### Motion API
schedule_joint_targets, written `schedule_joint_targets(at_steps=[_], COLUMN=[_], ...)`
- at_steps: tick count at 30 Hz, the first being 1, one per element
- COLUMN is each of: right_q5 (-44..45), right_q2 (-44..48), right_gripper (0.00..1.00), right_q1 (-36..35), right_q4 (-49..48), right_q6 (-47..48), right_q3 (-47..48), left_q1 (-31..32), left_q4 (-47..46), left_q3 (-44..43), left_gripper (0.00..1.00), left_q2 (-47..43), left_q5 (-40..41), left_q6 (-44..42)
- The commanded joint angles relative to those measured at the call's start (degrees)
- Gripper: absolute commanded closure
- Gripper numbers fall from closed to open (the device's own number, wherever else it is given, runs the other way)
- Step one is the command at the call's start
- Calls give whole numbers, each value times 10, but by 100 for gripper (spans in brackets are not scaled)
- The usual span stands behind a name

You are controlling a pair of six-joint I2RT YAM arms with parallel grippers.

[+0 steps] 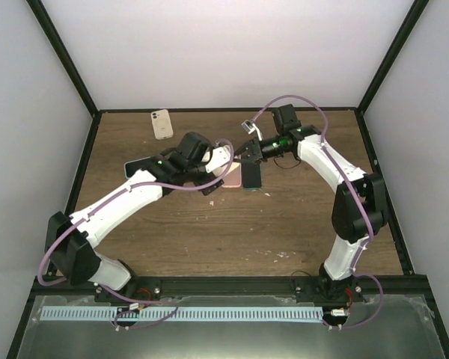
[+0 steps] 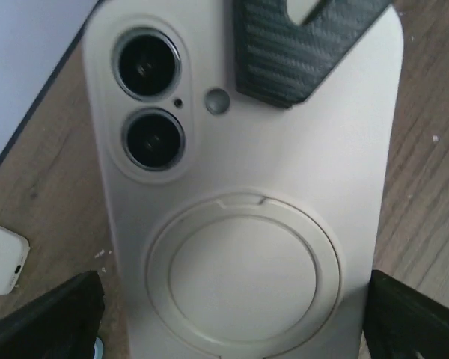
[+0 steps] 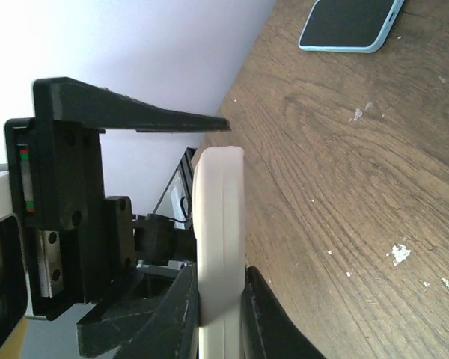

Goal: Take the phone out of the phone case
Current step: Pick up the phone at the center of the board.

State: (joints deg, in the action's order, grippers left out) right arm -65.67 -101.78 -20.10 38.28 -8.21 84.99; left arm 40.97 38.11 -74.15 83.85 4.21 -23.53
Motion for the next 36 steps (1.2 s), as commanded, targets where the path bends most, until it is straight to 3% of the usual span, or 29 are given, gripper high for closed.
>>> schedule_joint_targets(at_steps=[1,9,15,27,36], right_q5=[-61,-126,-154,-172,-180], right_q2=[3,21,28,40,53], right_gripper=[99,99,99,99,99], right_q1=[26,76,82,82,82], right_q4=[-34,-151,-220,-277,-293], right_q6=[-42,-187,-278,-338,-352], right_q3=[16,-31,-75,-131,-147], left_q1=[22,129,181,193,193], left_q4=[-48,-181,-361,-621,-682], left_q3=[-21,92,166,240,253], left_gripper=[1,0,6,63,88], left_q2=[-18,-44,-18,28,42], left_q5=[73,267,385,457,459], left_q6=[-53,-198,-364,-550,-601])
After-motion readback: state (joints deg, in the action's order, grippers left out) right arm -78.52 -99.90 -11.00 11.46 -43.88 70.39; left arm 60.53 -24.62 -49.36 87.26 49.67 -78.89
